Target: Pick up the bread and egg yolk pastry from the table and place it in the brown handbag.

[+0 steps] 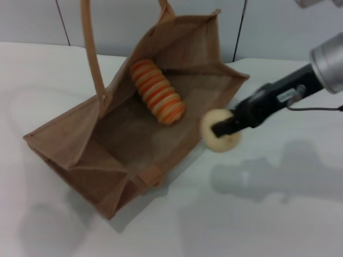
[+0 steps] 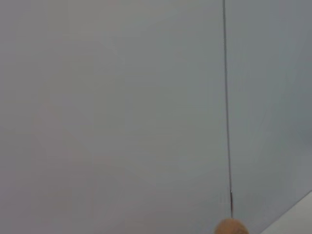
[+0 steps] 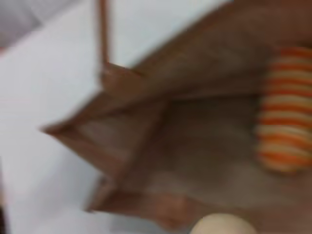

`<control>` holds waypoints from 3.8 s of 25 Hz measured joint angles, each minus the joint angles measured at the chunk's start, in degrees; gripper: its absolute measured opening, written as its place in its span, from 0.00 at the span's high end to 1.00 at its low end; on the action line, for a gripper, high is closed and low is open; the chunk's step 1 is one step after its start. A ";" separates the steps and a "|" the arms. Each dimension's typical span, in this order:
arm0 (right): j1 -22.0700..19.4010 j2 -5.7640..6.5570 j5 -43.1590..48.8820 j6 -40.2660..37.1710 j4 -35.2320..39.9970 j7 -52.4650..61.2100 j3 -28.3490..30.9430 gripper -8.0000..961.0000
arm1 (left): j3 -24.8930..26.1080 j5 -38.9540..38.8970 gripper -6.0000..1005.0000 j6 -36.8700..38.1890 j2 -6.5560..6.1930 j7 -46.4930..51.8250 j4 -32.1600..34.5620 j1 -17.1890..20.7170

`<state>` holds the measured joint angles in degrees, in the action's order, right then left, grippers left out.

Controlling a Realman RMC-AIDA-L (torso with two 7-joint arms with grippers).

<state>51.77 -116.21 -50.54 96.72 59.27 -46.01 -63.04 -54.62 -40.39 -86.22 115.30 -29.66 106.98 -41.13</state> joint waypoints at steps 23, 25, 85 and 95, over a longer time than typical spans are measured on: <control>5.31 0.54 -10.51 -21.70 -17.21 -10.33 -4.29 0.53 | -5.20 -10.01 0.88 4.86 0.89 1.31 1.90 -1.32; 6.44 0.57 -9.12 -23.55 -19.13 -9.89 -4.28 0.52 | -5.21 -10.02 0.88 4.84 0.89 1.34 2.06 -1.31; -21.97 -0.87 -31.91 -37.58 0.48 -36.55 13.65 0.13 | -1.54 -3.67 0.88 9.50 0.68 -1.42 -5.61 4.90; -20.14 -0.74 -43.12 -49.19 -15.79 -57.92 12.41 0.13 | -1.54 -3.88 0.87 12.60 0.68 -3.41 -9.32 5.09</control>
<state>31.63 -116.95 -93.65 47.53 43.48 -103.93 -50.64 -56.16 -44.27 -73.63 115.99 -33.07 97.66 -36.04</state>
